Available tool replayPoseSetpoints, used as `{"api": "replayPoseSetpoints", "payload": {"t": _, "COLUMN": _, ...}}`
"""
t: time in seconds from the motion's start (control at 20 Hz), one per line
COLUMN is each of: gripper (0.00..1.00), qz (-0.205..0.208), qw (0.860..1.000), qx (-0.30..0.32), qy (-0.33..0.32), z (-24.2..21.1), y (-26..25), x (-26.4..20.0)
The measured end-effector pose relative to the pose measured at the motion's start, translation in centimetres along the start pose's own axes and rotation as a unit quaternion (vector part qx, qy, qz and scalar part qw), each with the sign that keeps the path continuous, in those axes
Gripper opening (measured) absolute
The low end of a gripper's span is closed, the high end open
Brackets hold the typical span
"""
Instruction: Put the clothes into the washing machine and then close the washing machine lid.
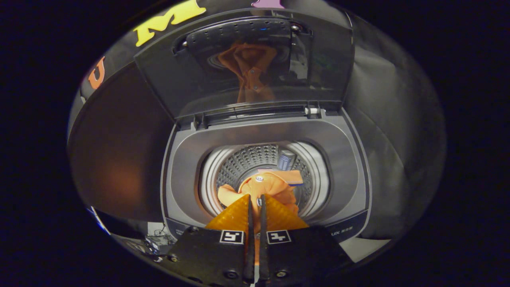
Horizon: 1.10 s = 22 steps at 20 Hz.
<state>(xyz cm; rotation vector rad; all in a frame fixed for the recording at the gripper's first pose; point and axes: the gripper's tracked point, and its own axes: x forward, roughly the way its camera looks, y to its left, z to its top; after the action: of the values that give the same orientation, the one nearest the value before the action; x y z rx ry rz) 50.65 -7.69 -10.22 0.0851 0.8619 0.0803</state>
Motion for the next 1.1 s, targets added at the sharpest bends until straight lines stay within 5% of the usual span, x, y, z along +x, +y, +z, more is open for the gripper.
{"api": "replayPoseSetpoints", "payload": {"t": 0.35, "gripper": 0.14, "qz": 0.004, "qw": 1.000, "qx": -0.009, "qy": -0.010, "z": -0.2, "y": -0.2, "x": 0.0}}
{"api": "replayPoseSetpoints", "payload": {"t": 0.7, "gripper": 0.80, "qz": -0.027, "qw": 0.998, "qx": -0.020, "qy": -0.045, "z": 1.3, "y": -1.4, "x": -1.3}}
{"api": "replayPoseSetpoints", "payload": {"t": 1.1, "gripper": 0.80, "qz": -0.032, "qw": 0.997, "qx": -0.020, "qy": -0.060, "z": 1.7, "y": -2.0, "x": -2.1}}
